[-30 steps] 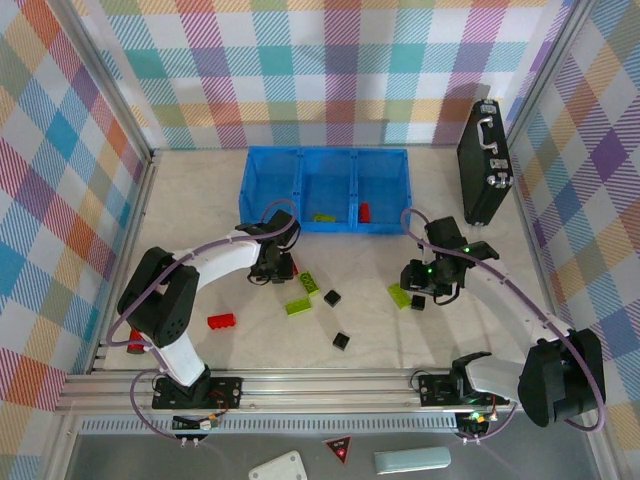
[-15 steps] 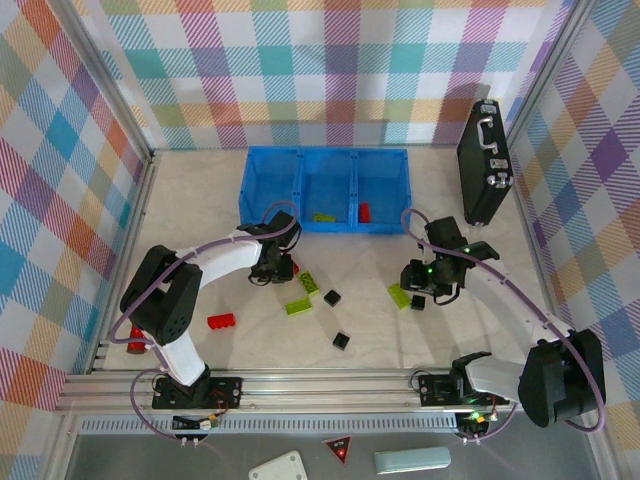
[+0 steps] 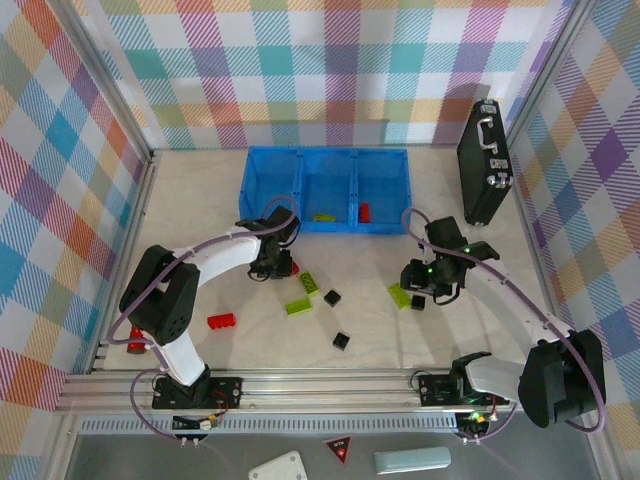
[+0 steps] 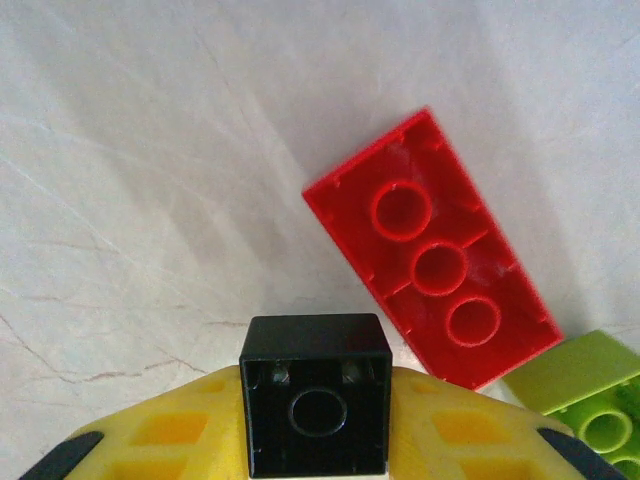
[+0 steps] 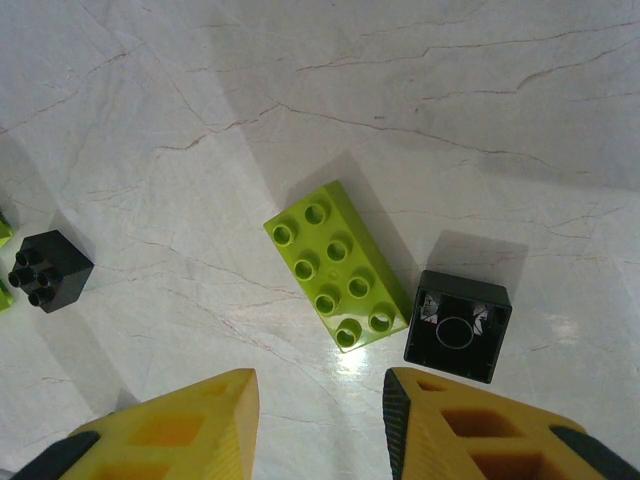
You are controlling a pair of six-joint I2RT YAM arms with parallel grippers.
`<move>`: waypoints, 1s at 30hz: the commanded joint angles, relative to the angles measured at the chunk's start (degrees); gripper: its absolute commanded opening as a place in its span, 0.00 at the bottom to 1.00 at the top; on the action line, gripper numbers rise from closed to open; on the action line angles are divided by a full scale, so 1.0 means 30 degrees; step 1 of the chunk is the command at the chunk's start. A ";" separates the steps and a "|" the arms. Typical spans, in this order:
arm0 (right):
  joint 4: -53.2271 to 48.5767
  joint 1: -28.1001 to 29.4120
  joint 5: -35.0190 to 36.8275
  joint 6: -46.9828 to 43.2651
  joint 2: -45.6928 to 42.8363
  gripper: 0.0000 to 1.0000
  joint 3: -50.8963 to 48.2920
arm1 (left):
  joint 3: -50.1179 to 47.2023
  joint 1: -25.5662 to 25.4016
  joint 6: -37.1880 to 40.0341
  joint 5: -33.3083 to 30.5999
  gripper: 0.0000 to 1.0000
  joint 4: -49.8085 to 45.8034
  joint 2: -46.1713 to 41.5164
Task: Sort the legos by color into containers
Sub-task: Pick up the lego from the center of the table, then place the lego in the container.
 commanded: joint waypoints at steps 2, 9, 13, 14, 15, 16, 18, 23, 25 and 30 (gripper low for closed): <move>-0.0534 0.0123 -0.0126 0.0118 -0.0217 0.40 0.0548 | 0.0936 0.0700 0.0656 0.0052 0.34 -0.0860 -0.1079; -0.0428 0.0123 -0.0130 0.0192 -0.0227 0.40 0.0621 | 0.3094 0.1691 0.1911 0.0151 0.34 -0.1707 -0.0734; -0.0481 0.0123 -0.0060 0.0279 -0.0408 0.40 0.0650 | 0.4975 0.2447 0.2860 0.0333 0.34 -0.2090 0.0091; -0.0490 0.0122 -0.0030 0.0327 -0.0494 0.40 0.0650 | 0.5442 0.2655 0.3109 0.0419 0.34 -0.2171 0.0414; -0.0543 0.0108 -0.0018 0.0366 -0.0550 0.40 0.0650 | 0.5938 0.2796 0.3299 0.0479 0.34 -0.2251 0.0691; -0.0568 0.0111 -0.0043 0.0459 -0.0641 0.40 0.0694 | 0.6534 0.2996 0.3515 0.0617 0.34 -0.2382 0.1044; -0.0659 0.0104 0.0029 0.0497 -0.0815 0.40 0.0702 | 0.7653 0.3346 0.3973 0.0689 0.34 -0.2698 0.1839; -0.1035 0.0122 0.0277 0.0692 -0.1386 0.40 0.0724 | 0.9874 0.4242 0.4859 0.0575 0.34 -0.2747 0.3768; -0.1098 0.0137 0.0361 0.0792 -0.1573 0.40 0.0709 | 1.0761 0.4536 0.5197 0.0342 0.34 -0.2829 0.4597; -0.1270 0.0110 0.0473 0.0854 -0.1774 0.40 0.0753 | 1.3357 0.4906 0.5831 0.0719 0.33 -0.3617 0.6941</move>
